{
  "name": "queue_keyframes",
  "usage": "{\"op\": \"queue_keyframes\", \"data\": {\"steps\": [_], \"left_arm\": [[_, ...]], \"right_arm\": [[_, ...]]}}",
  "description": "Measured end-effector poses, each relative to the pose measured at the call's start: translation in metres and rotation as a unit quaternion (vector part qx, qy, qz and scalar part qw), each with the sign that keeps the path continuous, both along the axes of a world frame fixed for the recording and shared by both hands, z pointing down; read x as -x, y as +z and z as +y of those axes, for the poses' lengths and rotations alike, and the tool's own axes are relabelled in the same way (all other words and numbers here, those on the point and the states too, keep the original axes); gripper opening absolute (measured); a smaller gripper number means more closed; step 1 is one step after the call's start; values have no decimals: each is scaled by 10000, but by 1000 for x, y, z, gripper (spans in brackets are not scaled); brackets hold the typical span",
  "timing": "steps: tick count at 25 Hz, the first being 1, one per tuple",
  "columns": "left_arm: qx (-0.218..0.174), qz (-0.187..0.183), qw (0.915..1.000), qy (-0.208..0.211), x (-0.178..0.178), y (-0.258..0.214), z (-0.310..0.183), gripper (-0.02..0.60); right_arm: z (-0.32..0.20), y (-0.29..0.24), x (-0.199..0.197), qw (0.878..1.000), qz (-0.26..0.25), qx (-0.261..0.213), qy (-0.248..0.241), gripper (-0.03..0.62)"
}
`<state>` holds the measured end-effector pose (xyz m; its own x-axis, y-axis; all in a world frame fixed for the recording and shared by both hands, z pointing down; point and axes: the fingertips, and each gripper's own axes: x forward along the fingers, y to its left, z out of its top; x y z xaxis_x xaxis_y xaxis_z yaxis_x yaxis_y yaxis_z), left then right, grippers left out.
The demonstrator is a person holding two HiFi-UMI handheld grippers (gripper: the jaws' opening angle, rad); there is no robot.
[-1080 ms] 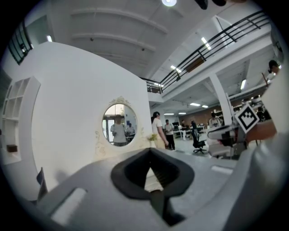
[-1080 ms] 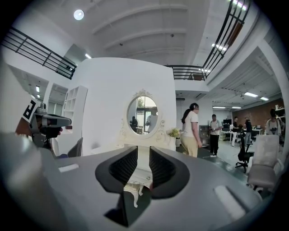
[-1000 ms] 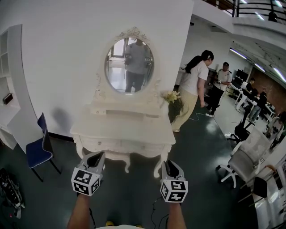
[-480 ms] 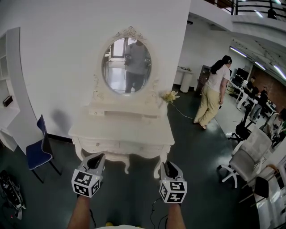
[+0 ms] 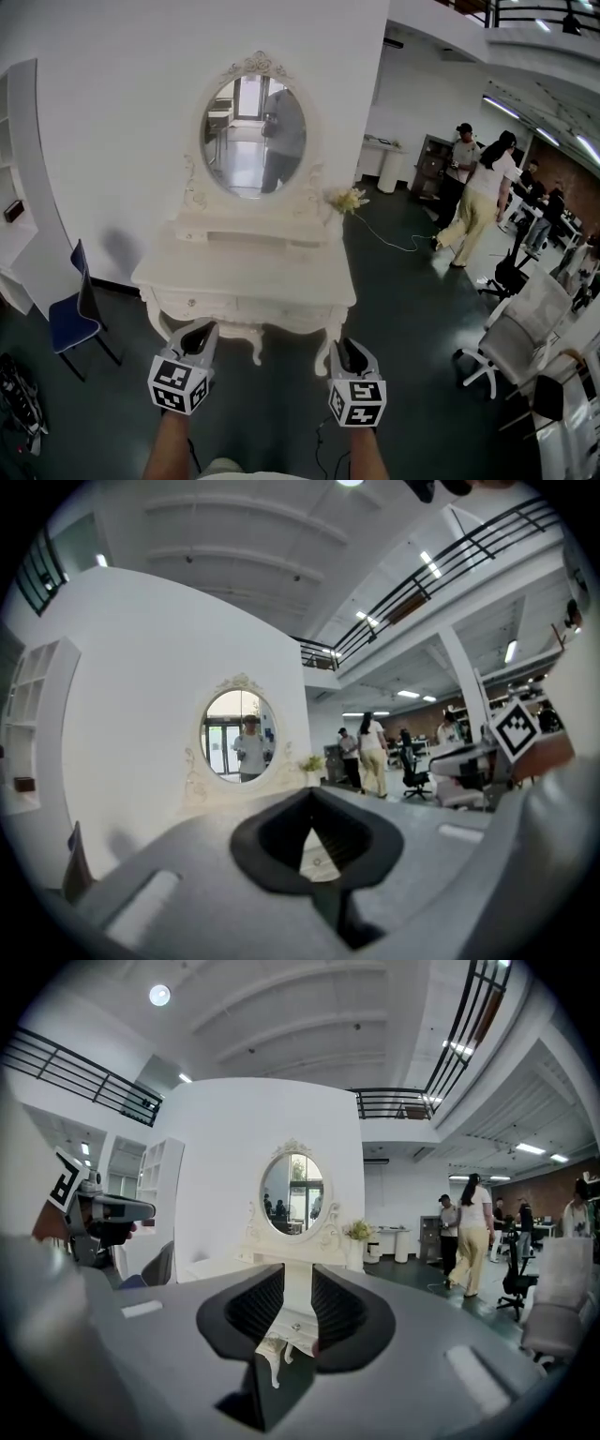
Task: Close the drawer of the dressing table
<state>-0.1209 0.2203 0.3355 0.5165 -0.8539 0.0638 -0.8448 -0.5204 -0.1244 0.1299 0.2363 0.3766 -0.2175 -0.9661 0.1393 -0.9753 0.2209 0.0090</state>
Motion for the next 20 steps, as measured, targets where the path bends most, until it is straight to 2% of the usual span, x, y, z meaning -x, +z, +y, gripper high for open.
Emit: {"op": "queue_keyframes", "data": {"steps": [11, 15, 20], "left_arm": [[102, 35, 9999, -1, -28, 19, -63, -2], [145, 36, 9999, 77, -32, 26, -109, -2], [180, 42, 9995, 254, -31, 22, -191, -2]], "right_arm": [[-68, 18, -21, 9999, 27, 102, -106, 77], [-109, 22, -21, 9998, -129, 152, -90, 77], [-183, 15, -13, 9998, -107, 137, 11, 77]]}}
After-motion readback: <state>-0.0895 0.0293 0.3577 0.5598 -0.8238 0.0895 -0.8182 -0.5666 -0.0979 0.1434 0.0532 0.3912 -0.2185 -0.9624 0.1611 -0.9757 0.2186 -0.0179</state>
